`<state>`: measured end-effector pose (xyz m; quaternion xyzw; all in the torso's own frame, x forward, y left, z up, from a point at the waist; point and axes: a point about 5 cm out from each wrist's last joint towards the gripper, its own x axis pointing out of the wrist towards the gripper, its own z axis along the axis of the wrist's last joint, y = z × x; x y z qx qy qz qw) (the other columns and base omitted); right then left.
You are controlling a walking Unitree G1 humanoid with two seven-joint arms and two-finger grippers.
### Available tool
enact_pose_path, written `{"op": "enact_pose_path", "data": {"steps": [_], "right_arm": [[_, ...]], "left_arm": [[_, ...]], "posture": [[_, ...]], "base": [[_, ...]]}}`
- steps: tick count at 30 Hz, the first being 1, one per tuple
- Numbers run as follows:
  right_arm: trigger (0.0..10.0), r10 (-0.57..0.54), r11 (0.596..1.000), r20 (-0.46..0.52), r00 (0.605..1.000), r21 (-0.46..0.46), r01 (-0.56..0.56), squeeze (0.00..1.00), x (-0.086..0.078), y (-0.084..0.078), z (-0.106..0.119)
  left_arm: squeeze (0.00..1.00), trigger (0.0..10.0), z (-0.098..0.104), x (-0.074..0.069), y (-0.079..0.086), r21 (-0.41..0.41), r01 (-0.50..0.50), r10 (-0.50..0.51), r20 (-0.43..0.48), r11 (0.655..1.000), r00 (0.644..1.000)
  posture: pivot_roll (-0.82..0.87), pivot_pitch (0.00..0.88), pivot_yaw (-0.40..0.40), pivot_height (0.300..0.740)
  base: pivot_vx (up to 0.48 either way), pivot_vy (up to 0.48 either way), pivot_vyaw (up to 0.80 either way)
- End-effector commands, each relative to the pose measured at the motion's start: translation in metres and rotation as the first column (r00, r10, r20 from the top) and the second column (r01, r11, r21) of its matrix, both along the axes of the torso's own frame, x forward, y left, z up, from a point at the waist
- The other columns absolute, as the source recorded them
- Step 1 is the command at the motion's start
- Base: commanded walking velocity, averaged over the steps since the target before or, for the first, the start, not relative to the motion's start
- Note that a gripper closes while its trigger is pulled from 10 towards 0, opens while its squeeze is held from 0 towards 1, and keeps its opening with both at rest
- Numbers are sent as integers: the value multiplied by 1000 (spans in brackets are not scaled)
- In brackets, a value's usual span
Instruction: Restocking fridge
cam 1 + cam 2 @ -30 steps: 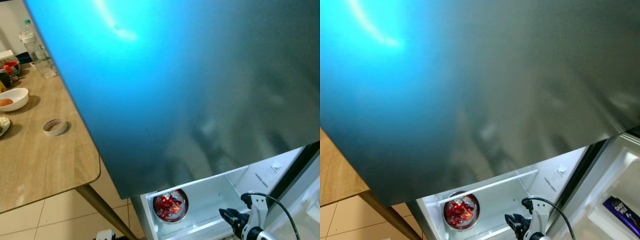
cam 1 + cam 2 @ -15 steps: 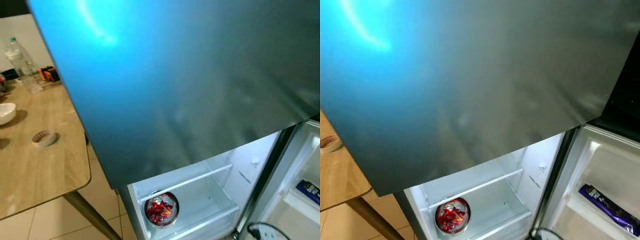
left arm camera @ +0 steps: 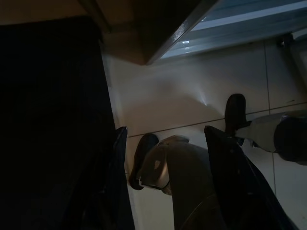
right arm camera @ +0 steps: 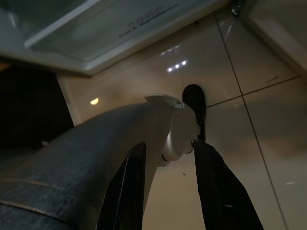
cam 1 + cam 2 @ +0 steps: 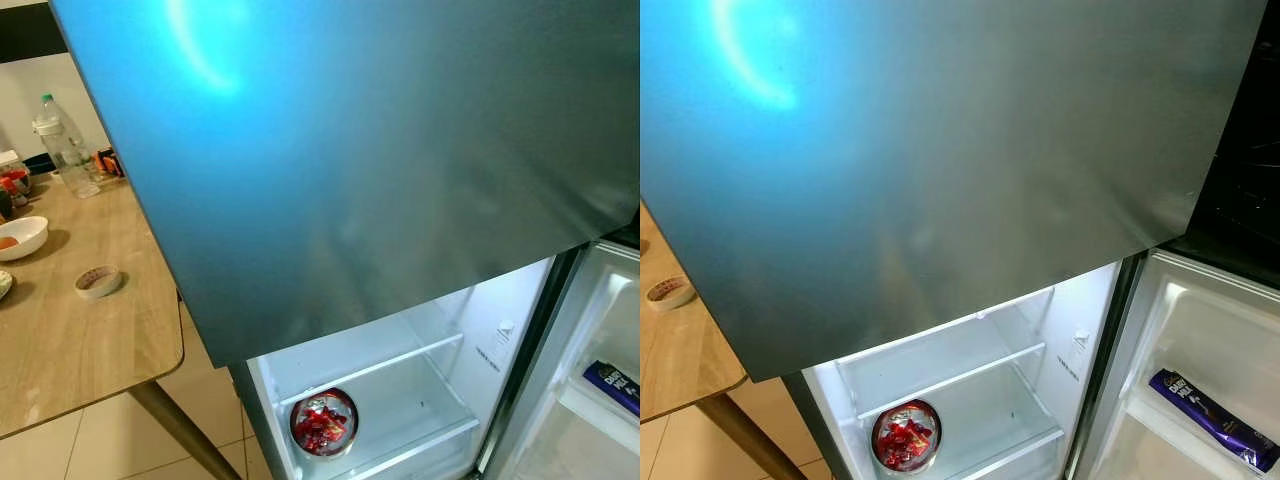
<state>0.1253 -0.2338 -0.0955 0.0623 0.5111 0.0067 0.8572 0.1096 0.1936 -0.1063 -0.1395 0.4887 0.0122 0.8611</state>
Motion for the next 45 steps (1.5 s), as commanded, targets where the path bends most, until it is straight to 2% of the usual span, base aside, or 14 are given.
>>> {"op": "enact_pose_path", "data": {"steps": [1,4,11,17,29,35,36,39,45], "right_arm": [[10000,10,1000,13,1000,28,-10,0,5,5,1],[10000,9,997,24,1000,75,-11,0,6,7,1],[10000,24,996,17,1000,90,-25,0,3,10,0],[10000,5,995,11,1000,103,-6,0,0,11,-1],[10000,-3,992,25,1000,129,-1,0,2,11,0],[10000,-13,993,25,1000,120,10,0,1,10,0],[10000,-26,996,19,999,90,24,0,0,8,0],[10000,-39,996,21,999,80,38,0,2,6,0],[10000,-39,991,43,998,126,33,0,5,8,2]], "left_arm": [[0,10000,0,1,3,14,1,-1,-7,1000,1000],[0,10000,0,1,1,14,11,-11,-13,1000,1000],[0,10000,-1,-1,-2,-12,12,-12,-15,1000,1000],[0,10000,-1,-4,4,19,23,-23,-25,1000,999],[0,10000,-1,-3,4,21,36,-35,-28,999,999],[0,10000,-2,-5,1,14,85,-85,-38,996,996],[0,10000,-2,-5,0,14,90,-89,-40,996,995],[0,10000,-2,-5,1,32,109,-107,-45,994,993],[0,10000,-1,-3,3,59,97,-95,-37,994,995]], "posture": [[-73,0,26,740],[-72,0,27,740],[-73,0,28,740],[-76,0,29,740],[-77,0,33,740],[-77,0,33,740],[-77,0,33,740],[-77,0,35,740],[-73,0,36,740]], "base": [[0,0,0],[0,0,681],[0,0,769],[0,0,769],[0,0,769],[0,-436,769],[0,-469,0],[0,-466,0],[0,-77,441]]}}
